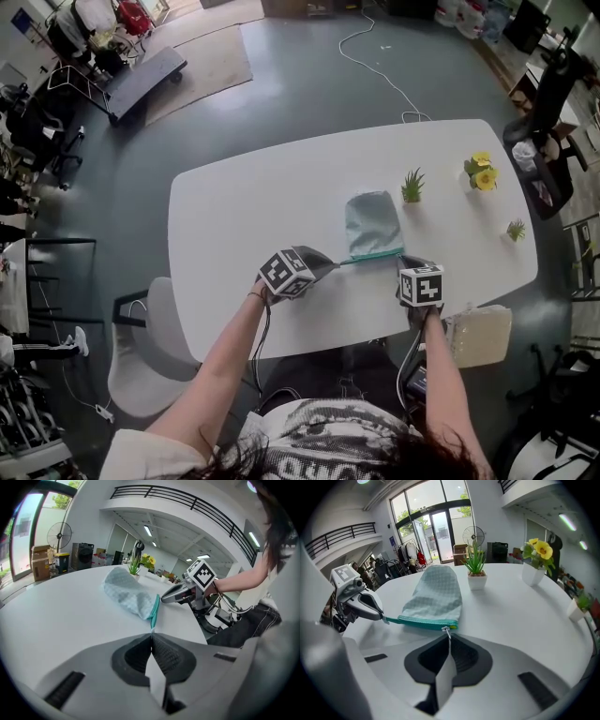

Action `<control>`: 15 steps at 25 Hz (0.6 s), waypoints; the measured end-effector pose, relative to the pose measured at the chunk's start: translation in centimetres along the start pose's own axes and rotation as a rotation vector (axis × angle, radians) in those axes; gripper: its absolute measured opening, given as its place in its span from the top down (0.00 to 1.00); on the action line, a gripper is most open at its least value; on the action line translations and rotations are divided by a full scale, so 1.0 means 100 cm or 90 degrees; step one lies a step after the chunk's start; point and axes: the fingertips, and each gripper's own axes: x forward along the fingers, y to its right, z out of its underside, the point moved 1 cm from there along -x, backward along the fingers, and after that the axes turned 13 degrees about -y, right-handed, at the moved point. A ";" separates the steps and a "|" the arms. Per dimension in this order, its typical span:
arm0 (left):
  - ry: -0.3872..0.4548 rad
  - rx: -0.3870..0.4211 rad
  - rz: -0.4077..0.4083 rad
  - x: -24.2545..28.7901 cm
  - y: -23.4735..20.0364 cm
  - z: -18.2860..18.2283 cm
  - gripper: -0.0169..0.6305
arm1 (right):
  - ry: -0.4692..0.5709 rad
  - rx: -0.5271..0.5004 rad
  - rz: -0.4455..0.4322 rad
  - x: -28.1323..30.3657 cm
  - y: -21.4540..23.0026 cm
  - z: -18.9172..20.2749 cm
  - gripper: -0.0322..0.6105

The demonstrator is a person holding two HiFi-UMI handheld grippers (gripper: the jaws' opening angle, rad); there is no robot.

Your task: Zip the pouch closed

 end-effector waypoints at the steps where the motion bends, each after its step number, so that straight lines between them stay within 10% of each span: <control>1: 0.000 0.000 -0.004 0.001 0.001 0.001 0.95 | 0.001 -0.004 0.004 0.000 -0.001 0.000 0.94; 15: 0.101 -0.033 -0.079 -0.015 0.013 -0.018 0.77 | 0.093 0.017 -0.060 -0.033 -0.026 -0.002 0.83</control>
